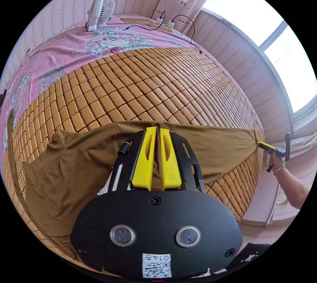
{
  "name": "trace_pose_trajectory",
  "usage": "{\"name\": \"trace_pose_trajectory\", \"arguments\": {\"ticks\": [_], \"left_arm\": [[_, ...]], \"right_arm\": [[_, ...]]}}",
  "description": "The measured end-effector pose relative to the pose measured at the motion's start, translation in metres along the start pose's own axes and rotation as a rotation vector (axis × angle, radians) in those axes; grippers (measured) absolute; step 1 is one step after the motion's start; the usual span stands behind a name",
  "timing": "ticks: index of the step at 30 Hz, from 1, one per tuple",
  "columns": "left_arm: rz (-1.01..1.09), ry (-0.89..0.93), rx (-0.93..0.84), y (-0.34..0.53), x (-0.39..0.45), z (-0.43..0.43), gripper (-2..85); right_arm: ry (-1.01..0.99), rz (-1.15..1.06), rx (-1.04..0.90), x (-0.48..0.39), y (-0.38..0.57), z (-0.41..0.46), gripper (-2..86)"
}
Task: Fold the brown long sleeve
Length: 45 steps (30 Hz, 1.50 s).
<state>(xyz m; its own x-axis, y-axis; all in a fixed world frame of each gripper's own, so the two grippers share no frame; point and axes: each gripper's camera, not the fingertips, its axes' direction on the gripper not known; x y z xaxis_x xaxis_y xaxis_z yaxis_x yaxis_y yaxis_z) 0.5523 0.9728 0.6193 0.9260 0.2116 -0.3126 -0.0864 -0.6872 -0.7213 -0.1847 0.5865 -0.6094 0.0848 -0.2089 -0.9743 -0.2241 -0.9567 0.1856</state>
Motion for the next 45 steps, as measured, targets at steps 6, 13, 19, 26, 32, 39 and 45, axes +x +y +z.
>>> {"name": "trace_pose_trajectory", "arguments": {"ticks": [6, 13, 19, 26, 32, 39, 45], "left_arm": [[0.035, 0.028, 0.139, 0.063, -0.027, -0.070, 4.1], [-0.088, -0.221, 0.015, 0.264, -0.070, -0.142, 4.4], [-0.350, -0.309, -0.065, 0.405, -0.088, -0.139, 5.2], [-0.401, -0.283, -0.034, 0.467, -0.108, -0.089, 6.0], [-0.391, -0.270, -0.003, 0.488, -0.113, -0.058, 5.9], [-0.419, -0.165, 0.098, 0.525, -0.134, -0.028, 4.4], [-0.452, -0.063, 0.091, 0.557, -0.143, -0.009, 4.6]], "right_arm": [[-0.004, -0.001, 0.124, 0.004, 0.033, -0.008, 7.5], [-0.130, -0.272, 0.123, -0.104, 0.078, -0.005, 9.0], [-0.406, -0.688, 0.154, -0.323, 0.068, 0.030, 8.3], [-0.608, -1.086, 0.138, -0.640, 0.058, 0.069, 8.1], [-0.526, -1.087, 0.047, -0.835, 0.073, 0.141, 8.6], [-0.195, -1.134, 0.048, -0.911, 0.107, 0.212, 0.0], [-0.752, -1.728, 0.135, -0.863, 0.217, 0.122, -0.2]]}}
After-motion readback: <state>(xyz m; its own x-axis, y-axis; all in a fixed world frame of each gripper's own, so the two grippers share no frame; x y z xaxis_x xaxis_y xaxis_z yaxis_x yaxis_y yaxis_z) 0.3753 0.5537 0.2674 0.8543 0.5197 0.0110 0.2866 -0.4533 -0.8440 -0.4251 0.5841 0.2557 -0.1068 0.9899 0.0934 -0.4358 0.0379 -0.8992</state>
